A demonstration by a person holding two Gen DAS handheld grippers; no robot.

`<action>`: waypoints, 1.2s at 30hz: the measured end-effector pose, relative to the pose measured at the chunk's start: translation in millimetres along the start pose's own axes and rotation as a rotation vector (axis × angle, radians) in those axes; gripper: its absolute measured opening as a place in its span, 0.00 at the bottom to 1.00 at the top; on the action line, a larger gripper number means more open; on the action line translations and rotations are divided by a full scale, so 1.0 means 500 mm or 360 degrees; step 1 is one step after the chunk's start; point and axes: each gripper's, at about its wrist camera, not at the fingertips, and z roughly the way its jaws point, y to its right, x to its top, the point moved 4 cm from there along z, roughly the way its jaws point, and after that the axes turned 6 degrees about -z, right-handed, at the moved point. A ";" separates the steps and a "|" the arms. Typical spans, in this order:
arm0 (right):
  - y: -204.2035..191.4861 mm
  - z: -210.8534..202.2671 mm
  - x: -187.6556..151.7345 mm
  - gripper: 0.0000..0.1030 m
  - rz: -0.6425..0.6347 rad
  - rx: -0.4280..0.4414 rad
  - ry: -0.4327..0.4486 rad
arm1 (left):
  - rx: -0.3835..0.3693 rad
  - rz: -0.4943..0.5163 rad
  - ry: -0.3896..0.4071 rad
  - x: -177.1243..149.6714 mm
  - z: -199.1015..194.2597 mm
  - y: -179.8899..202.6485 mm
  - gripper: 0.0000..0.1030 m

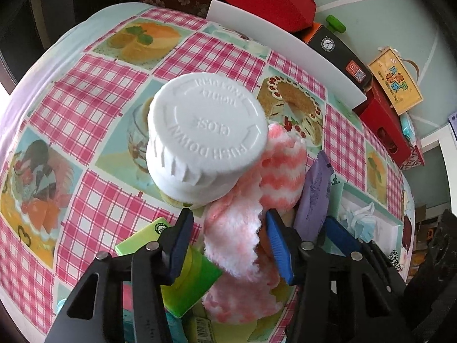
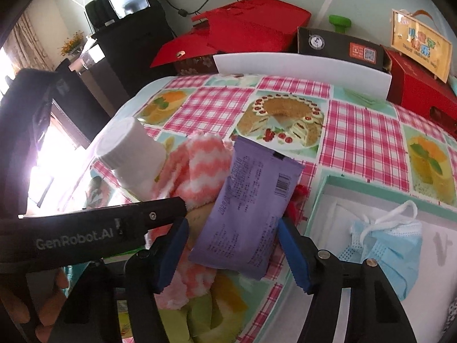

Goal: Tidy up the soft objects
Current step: 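Grasp the pink fuzzy cloth with the left tool while the right tool grasps the purple packet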

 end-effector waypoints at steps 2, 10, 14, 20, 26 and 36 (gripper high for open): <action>0.002 0.003 -0.002 0.67 0.0016 0.0013 0.0000 | 0.0001 -0.0006 -0.0006 -0.001 0.002 -0.001 0.47; 0.006 0.002 -0.004 0.62 0.0028 0.0029 0.0011 | 0.0005 -0.0002 -0.0025 -0.004 0.011 0.001 0.39; 0.013 -0.003 -0.006 0.57 0.0064 0.0053 0.0016 | 0.0007 -0.0010 -0.0019 -0.004 0.014 0.002 0.30; 0.016 -0.005 -0.006 0.57 0.0078 0.0068 0.0015 | 0.0001 -0.0017 -0.0004 -0.006 0.012 -0.002 0.19; 0.020 -0.016 -0.005 0.57 0.0107 0.0087 0.0027 | -0.0003 -0.0009 0.0020 -0.008 0.004 -0.003 0.12; 0.026 -0.032 -0.005 0.57 0.0127 0.0085 0.0044 | -0.0006 0.0030 0.0057 -0.013 -0.006 0.007 0.09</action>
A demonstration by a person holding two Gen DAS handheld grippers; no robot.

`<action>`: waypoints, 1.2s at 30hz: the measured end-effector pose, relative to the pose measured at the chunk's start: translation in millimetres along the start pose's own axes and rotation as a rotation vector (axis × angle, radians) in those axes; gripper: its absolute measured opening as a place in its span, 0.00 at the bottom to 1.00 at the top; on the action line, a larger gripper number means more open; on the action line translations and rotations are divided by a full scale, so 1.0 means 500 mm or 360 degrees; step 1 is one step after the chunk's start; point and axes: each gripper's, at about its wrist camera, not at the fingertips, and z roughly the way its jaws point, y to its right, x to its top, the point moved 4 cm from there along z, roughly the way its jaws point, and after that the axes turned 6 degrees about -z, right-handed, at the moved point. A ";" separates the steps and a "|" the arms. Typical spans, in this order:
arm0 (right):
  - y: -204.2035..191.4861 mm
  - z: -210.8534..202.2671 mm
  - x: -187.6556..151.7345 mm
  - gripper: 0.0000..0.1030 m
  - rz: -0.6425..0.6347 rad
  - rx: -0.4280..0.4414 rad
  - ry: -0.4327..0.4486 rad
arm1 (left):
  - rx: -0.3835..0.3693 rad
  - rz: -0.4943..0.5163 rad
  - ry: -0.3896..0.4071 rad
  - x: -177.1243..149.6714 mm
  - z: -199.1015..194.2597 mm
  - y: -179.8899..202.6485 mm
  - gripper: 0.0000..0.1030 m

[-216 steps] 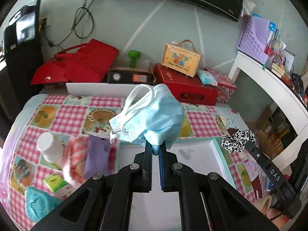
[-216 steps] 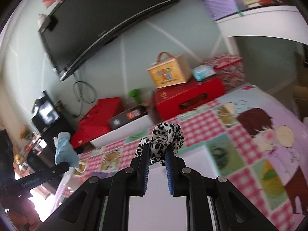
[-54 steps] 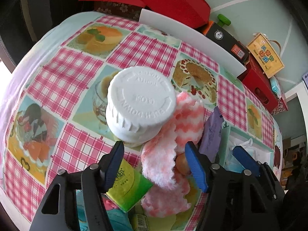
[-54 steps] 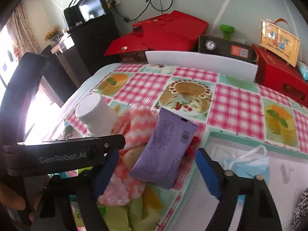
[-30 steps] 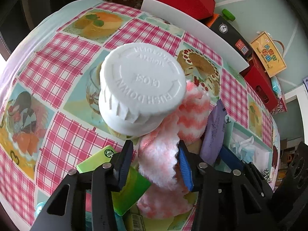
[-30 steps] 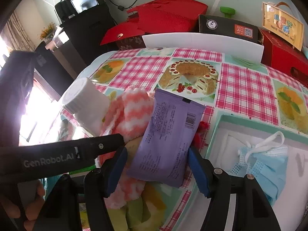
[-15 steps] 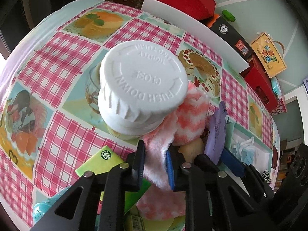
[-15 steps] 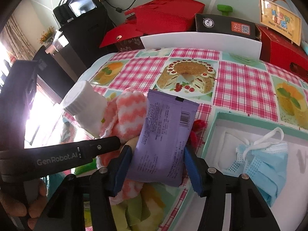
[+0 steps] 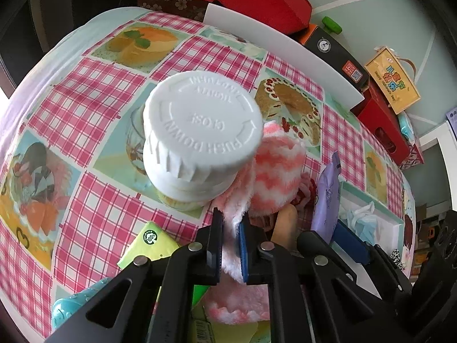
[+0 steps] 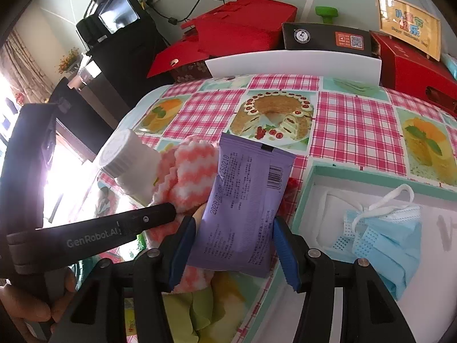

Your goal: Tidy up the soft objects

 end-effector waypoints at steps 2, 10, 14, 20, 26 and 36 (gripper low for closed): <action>0.001 -0.003 0.002 0.57 0.0002 0.0003 0.0006 | -0.0010 0.0004 0.0010 -0.001 -0.004 0.003 0.09; -0.004 -0.043 0.016 0.57 0.0008 0.0012 0.0082 | -0.0077 0.0046 0.0089 -0.003 -0.045 0.019 0.08; -0.006 -0.069 0.025 0.57 0.0006 0.0011 0.0135 | -0.0112 0.0084 0.0148 -0.003 -0.075 0.034 0.07; -0.005 -0.110 0.035 0.57 0.0007 0.0004 0.0217 | -0.0156 0.0113 0.0242 -0.001 -0.120 0.045 0.07; -0.003 -0.147 0.044 0.57 0.0012 -0.0006 0.0295 | -0.0215 0.0154 0.0346 0.002 -0.167 0.067 0.07; 0.000 -0.246 0.057 0.57 0.0006 -0.0048 0.0491 | -0.0330 0.0261 0.0542 -0.011 -0.267 0.107 0.07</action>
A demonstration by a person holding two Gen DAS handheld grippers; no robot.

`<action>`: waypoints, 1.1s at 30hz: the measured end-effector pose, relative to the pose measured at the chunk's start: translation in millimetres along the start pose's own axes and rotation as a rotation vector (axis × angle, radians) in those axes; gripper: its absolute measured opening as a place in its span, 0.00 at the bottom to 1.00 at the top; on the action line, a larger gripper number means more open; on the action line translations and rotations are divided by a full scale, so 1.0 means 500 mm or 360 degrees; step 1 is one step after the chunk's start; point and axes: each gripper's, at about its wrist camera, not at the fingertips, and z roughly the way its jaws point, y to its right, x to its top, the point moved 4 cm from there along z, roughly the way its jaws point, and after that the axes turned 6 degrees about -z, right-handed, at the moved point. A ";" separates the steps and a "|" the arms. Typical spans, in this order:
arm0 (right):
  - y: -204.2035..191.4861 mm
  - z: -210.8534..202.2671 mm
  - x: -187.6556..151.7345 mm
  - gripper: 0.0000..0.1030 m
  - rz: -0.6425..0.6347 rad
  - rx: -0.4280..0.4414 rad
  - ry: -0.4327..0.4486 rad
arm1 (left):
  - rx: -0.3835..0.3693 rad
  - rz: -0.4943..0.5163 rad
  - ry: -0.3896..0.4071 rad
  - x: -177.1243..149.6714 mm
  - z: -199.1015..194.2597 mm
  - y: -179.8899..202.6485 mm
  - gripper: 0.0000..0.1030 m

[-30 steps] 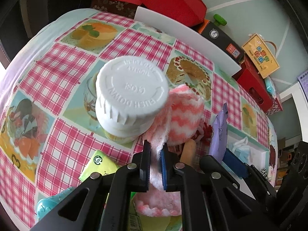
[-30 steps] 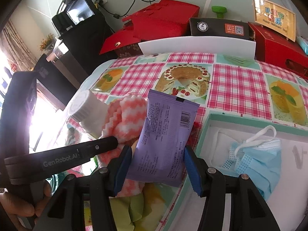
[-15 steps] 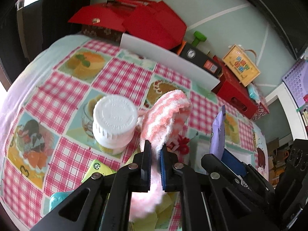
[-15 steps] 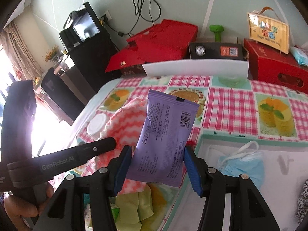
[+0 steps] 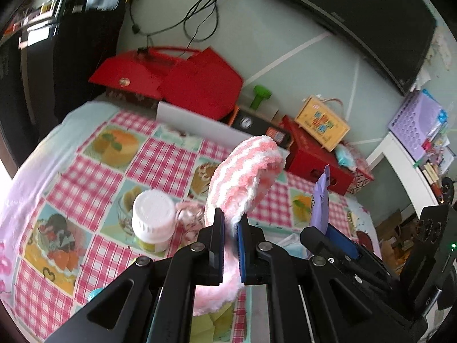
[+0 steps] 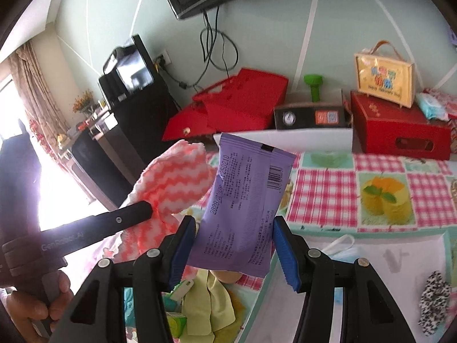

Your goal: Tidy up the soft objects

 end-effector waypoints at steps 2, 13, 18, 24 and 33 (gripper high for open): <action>0.008 -0.024 0.006 0.57 -0.0005 -0.0027 0.0039 | -0.0030 0.0029 0.0026 0.002 -0.013 0.014 0.07; 0.117 -0.160 0.007 0.57 0.0078 -0.0426 0.0150 | -0.0179 0.0196 0.0037 -0.024 -0.033 0.107 0.07; 0.181 -0.216 -0.007 0.57 0.0146 -0.0620 0.0152 | -0.0224 0.0294 -0.0027 -0.053 -0.013 0.162 0.07; 0.257 -0.275 -0.032 0.57 0.0253 -0.0803 0.0134 | -0.0285 0.0397 -0.0127 -0.098 0.013 0.221 0.07; 0.329 -0.286 -0.071 0.57 0.0381 -0.0955 0.0020 | -0.0336 0.0494 -0.0282 -0.160 0.056 0.276 0.07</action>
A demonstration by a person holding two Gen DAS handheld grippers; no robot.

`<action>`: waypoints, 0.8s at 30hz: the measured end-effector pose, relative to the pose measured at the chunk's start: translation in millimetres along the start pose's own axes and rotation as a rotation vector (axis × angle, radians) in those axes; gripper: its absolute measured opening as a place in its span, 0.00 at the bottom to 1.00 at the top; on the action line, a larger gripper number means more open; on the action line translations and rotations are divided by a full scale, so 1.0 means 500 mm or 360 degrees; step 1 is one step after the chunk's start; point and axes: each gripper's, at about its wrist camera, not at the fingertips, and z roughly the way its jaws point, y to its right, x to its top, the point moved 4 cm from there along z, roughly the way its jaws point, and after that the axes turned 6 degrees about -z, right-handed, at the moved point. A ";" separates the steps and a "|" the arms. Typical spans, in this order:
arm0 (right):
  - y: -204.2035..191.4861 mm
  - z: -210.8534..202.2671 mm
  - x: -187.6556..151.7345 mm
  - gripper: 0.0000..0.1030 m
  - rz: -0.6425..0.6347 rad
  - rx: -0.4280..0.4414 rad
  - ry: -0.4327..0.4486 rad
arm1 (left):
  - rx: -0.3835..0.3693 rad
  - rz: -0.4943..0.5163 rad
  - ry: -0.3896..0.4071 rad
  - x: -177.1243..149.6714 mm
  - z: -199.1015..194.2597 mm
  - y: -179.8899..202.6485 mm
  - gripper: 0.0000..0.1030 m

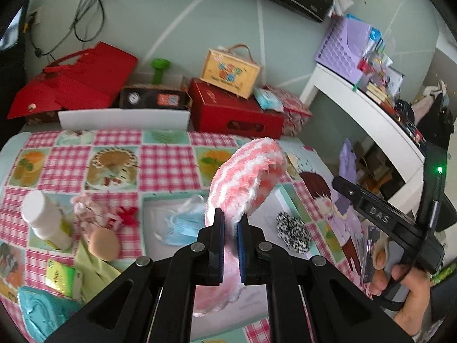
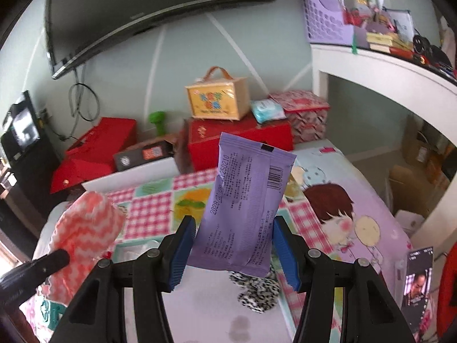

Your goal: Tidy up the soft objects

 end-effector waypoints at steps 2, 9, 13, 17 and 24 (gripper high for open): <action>0.002 0.011 -0.008 0.57 -0.0003 -0.0004 -0.0036 | -0.0001 0.0006 -0.0036 -0.006 0.017 0.005 0.07; -0.006 0.045 -0.028 0.57 -0.0030 -0.0003 -0.0136 | -0.0030 -0.0019 -0.0158 -0.029 0.066 0.003 0.07; -0.015 0.066 -0.039 0.57 -0.0046 0.0007 -0.0188 | -0.0016 -0.0045 -0.0227 -0.042 0.097 -0.008 0.07; -0.029 0.090 -0.050 0.57 -0.0070 0.0028 -0.0244 | 0.0025 -0.0084 -0.0306 -0.057 0.136 -0.025 0.07; -0.053 0.125 -0.071 0.57 -0.0112 0.0068 -0.0338 | 0.0106 -0.0179 -0.0404 -0.079 0.181 -0.062 0.07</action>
